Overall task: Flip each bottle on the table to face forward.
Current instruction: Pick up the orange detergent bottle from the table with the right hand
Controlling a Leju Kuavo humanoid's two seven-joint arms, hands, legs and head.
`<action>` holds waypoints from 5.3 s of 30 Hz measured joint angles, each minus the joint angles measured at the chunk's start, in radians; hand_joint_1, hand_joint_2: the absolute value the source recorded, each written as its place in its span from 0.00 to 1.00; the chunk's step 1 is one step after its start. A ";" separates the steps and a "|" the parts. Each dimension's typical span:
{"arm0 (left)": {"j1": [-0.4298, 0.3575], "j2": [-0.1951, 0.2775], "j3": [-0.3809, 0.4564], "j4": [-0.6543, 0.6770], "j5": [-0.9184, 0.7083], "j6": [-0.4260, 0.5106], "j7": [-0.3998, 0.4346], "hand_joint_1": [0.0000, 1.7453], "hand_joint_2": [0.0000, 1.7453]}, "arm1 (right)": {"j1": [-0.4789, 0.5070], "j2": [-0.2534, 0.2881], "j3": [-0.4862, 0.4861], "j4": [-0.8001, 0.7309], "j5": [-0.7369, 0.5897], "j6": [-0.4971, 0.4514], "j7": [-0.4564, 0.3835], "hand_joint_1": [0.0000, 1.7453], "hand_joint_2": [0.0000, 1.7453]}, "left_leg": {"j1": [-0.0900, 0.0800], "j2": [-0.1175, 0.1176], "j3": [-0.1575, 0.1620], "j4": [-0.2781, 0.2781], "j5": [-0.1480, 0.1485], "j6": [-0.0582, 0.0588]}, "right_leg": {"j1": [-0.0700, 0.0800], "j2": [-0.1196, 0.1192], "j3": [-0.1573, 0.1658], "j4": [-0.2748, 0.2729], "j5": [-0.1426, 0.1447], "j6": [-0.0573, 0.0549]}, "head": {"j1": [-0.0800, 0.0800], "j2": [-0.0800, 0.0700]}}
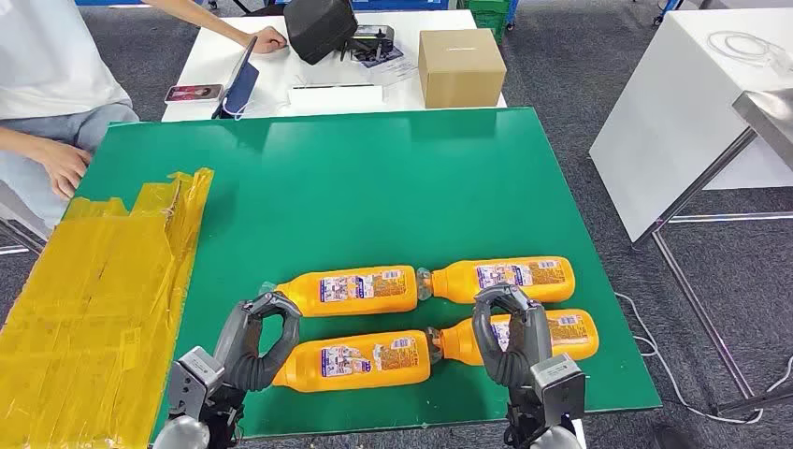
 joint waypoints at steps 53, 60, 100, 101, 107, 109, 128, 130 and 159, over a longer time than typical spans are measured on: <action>-0.085 -0.075 0.337 -0.036 0.157 0.387 0.030 0.00 1.00 | -0.631 0.006 0.381 0.591 0.748 -0.023 0.396 0.00 1.00 | 0.001 -0.001 0.001 0.000 0.001 0.000 | 0.001 -0.001 0.002 0.001 0.001 0.000 | 0.000 0.000; -0.127 -0.083 0.310 0.002 0.154 0.383 0.031 0.00 1.00 | -0.716 0.075 0.437 0.811 0.771 -0.021 0.391 0.00 1.00 | 0.001 -0.001 0.001 0.000 0.002 0.000 | 0.001 -0.001 0.002 0.001 0.001 0.000 | 0.000 0.000; -0.224 -0.087 0.200 0.140 0.160 0.375 0.036 0.00 1.00 | -0.867 0.178 0.498 1.280 0.787 0.077 0.467 0.87 1.00 | 0.001 -0.001 0.001 0.000 0.002 0.000 | 0.000 -0.001 0.001 0.001 0.001 0.000 | 0.000 0.000; -0.224 -0.088 0.198 0.141 0.160 0.375 0.036 0.00 1.00 | -0.869 0.178 0.502 1.286 0.793 0.077 0.476 0.91 1.00 | 0.001 -0.001 0.001 0.000 0.002 0.000 | 0.000 -0.001 0.001 0.001 0.001 0.000 | 0.000 0.000; -0.222 -0.093 0.183 0.141 0.160 0.374 0.037 0.00 1.00 | -0.880 0.179 0.514 1.309 0.818 0.069 0.501 0.97 1.00 | 0.001 -0.001 0.002 0.000 0.002 0.000 | 0.000 -0.001 0.002 0.001 0.001 0.000 | 0.000 0.000; -0.222 -0.094 0.179 0.141 0.160 0.374 0.038 0.00 1.00 | -0.883 0.179 0.516 1.314 0.826 0.070 0.505 0.97 1.00 | 0.001 -0.001 0.002 0.000 0.002 0.000 | 0.000 -0.001 0.002 0.001 0.001 0.000 | 0.000 0.000; -0.176 -0.100 0.176 0.106 0.154 0.377 0.047 0.00 1.00 | -0.829 0.178 0.493 1.296 0.880 -0.368 0.483 1.00 1.00 | 0.000 0.000 0.002 0.000 0.002 0.000 | 0.000 -0.001 0.002 0.001 0.001 0.000 | 0.000 0.000; -0.161 -0.100 0.176 0.092 0.146 0.377 0.049 0.00 1.00 | -0.805 0.176 0.454 1.257 0.859 -0.470 0.445 1.00 1.00 | 0.000 -0.001 0.001 0.000 0.001 0.000 | 0.000 -0.001 0.001 0.001 0.000 0.000 | 0.000 0.000; -0.148 -0.056 0.039 0.054 0.323 0.012 0.193 0.00 1.00 | -0.415 0.172 0.122 0.578 0.138 -0.202 -0.014 1.00 1.00 | 0.000 -0.001 -0.001 0.000 0.001 0.000 | 0.001 -0.001 -0.001 0.001 0.000 0.000 | 0.000 0.000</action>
